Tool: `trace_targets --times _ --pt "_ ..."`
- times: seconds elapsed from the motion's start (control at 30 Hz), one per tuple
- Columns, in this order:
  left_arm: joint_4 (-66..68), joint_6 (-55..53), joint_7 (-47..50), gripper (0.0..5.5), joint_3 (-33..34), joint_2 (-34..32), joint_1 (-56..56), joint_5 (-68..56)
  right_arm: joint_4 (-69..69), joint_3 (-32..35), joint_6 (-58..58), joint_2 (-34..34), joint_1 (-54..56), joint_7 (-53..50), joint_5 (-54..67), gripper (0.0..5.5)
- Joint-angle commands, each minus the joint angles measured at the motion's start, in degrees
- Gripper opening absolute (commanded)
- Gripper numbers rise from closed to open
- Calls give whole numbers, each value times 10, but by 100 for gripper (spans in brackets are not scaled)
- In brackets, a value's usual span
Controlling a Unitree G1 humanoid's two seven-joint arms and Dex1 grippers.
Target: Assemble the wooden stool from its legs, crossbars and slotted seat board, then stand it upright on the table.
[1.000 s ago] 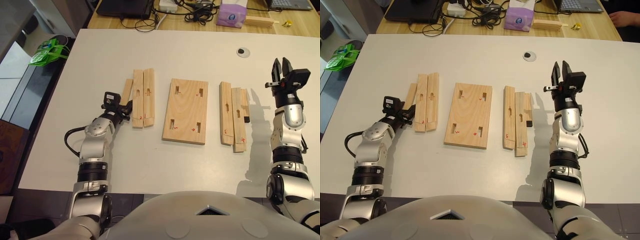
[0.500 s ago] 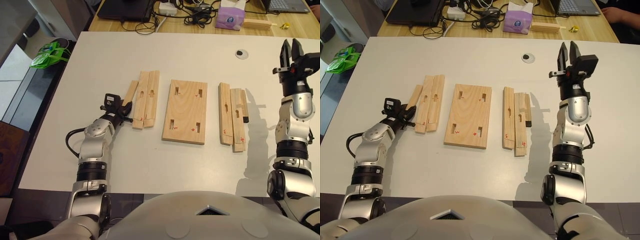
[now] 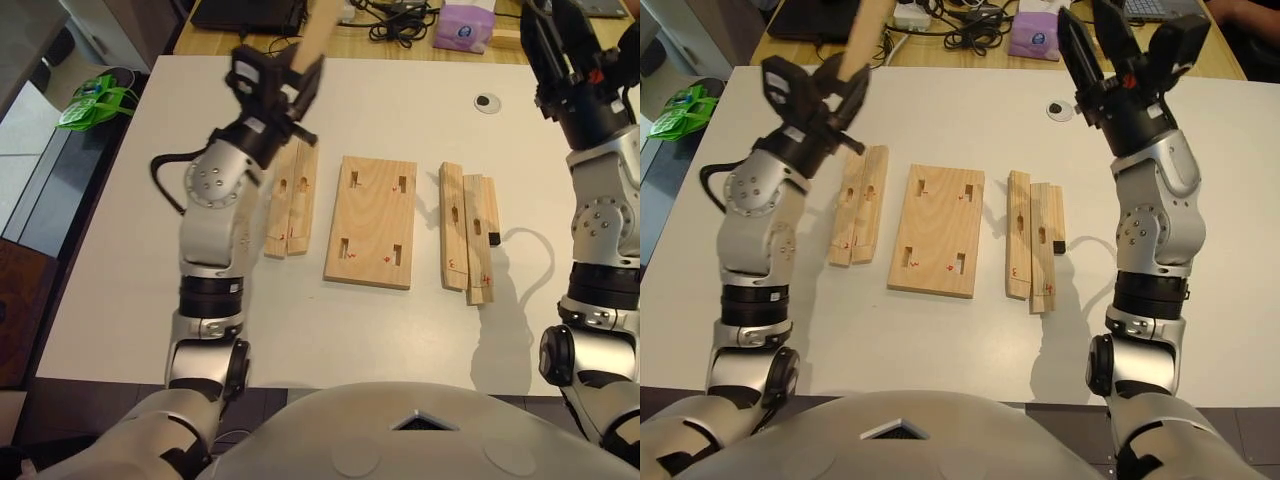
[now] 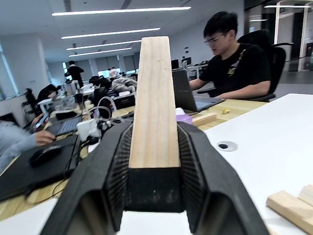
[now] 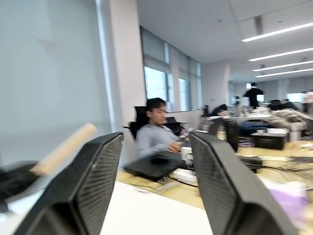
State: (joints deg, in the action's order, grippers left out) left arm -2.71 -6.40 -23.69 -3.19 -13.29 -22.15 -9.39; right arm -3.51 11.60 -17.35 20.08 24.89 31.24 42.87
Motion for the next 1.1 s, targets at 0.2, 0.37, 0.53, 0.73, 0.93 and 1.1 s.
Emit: trace_targets --times 0.2,0.37,0.53,0.73,0.93,1.1 --pt "74 141 -39 131 -48 49 -43 19 -48 35 -240 -21 3 -42 270 416" --pt "47 153 -52 131 -71 70 -32 11 -37 35 -255 -48 13 -84 286 442" --pt "36 166 -73 131 -92 78 -13 6 -28 30 -245 -71 27 -105 271 442" --pt "57 187 -89 131 -89 71 -1 7 -34 32 -241 -82 30 -111 264 344" --pt "64 197 -86 131 -86 69 0 11 -50 29 -244 -84 24 -107 267 242" --pt "58 200 -84 131 -88 71 2 11 -52 33 -243 -86 21 -109 268 162"
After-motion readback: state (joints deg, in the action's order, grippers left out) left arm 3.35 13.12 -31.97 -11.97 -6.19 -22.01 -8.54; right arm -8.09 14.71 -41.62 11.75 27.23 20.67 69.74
